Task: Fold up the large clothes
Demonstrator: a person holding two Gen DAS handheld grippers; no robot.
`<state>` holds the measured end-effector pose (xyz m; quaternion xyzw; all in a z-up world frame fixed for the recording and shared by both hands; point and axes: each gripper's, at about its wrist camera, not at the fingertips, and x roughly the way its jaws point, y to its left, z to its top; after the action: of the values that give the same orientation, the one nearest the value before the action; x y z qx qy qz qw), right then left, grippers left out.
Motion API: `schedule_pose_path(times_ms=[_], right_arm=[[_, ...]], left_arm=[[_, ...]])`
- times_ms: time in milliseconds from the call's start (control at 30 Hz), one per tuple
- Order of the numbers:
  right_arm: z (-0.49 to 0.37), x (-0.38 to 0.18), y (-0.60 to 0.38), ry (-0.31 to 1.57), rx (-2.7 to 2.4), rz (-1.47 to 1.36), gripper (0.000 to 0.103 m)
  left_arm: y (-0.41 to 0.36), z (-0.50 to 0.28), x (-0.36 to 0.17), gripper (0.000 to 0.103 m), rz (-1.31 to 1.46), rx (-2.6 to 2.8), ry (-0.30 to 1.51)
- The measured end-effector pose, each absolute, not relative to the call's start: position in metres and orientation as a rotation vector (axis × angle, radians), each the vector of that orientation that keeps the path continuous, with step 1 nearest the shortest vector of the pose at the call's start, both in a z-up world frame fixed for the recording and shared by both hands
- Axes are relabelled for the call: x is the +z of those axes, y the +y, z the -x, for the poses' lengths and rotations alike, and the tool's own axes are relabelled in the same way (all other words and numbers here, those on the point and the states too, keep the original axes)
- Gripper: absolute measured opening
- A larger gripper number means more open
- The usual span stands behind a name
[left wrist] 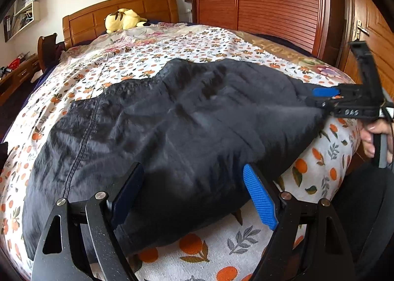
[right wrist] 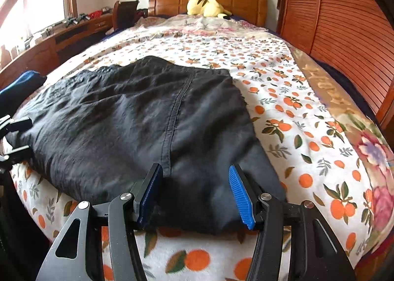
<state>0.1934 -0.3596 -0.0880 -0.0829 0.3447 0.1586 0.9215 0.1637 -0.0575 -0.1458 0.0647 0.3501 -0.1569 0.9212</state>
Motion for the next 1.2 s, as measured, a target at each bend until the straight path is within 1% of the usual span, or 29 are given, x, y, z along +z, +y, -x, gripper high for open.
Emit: schedule_pose_path(times_ms=[167,400,533,700,767,933,967,1000,1033,1067,1100,1133,1167,1200], right_arm=[[-0.176,-0.082,-0.374,0.656,0.294,0.165,0.058],[-0.174,-0.08,-0.385,0.662,0.243,0.128,0.058],[-0.192,-0.094,-0.382,0.762,0.242,0.121,0.063],[-0.208,-0.104,-0.384,0.851,0.263,0.075,0.075],[-0.212,-0.106,-0.386,0.866,0.276,0.051,0.076],[-0.214,-0.103,-0.386,0.865,0.296,0.044,0.075],[-0.213,-0.104,-0.385,0.866,0.306,0.045,0.068],[-0.213,-0.104,-0.385,0.865,0.326,0.042,0.057],[-0.212,-0.105,-0.386,0.861,0.353,0.038,0.052],[-0.211,-0.106,-0.387,0.857,0.365,0.04,0.044],[-0.21,-0.105,-0.385,0.851,0.381,0.043,0.032],[-0.209,-0.105,-0.386,0.844,0.395,0.041,0.027],[-0.208,-0.103,-0.388,0.832,0.397,0.039,0.018],[-0.207,-0.102,-0.39,0.82,0.406,0.029,0.014]], left_arm=[[-0.058,-0.162,-0.149,0.083,-0.134,-0.303,0.729],[-0.062,-0.161,-0.15,0.083,-0.149,-0.285,0.735],[-0.062,-0.161,-0.151,0.083,-0.145,-0.284,0.738],[-0.062,-0.161,-0.151,0.083,-0.141,-0.286,0.737],[-0.061,-0.162,-0.151,0.083,-0.135,-0.287,0.737],[-0.061,-0.162,-0.152,0.083,-0.133,-0.288,0.737],[-0.061,-0.162,-0.152,0.083,-0.13,-0.288,0.736],[-0.061,-0.162,-0.152,0.083,-0.128,-0.289,0.736],[-0.061,-0.163,-0.152,0.084,-0.129,-0.289,0.736],[-0.061,-0.163,-0.153,0.084,-0.125,-0.289,0.736],[-0.062,-0.164,-0.153,0.084,-0.121,-0.289,0.736],[-0.062,-0.164,-0.153,0.084,-0.119,-0.289,0.736],[-0.062,-0.164,-0.153,0.084,-0.119,-0.288,0.736],[-0.062,-0.164,-0.153,0.084,-0.119,-0.288,0.735]])
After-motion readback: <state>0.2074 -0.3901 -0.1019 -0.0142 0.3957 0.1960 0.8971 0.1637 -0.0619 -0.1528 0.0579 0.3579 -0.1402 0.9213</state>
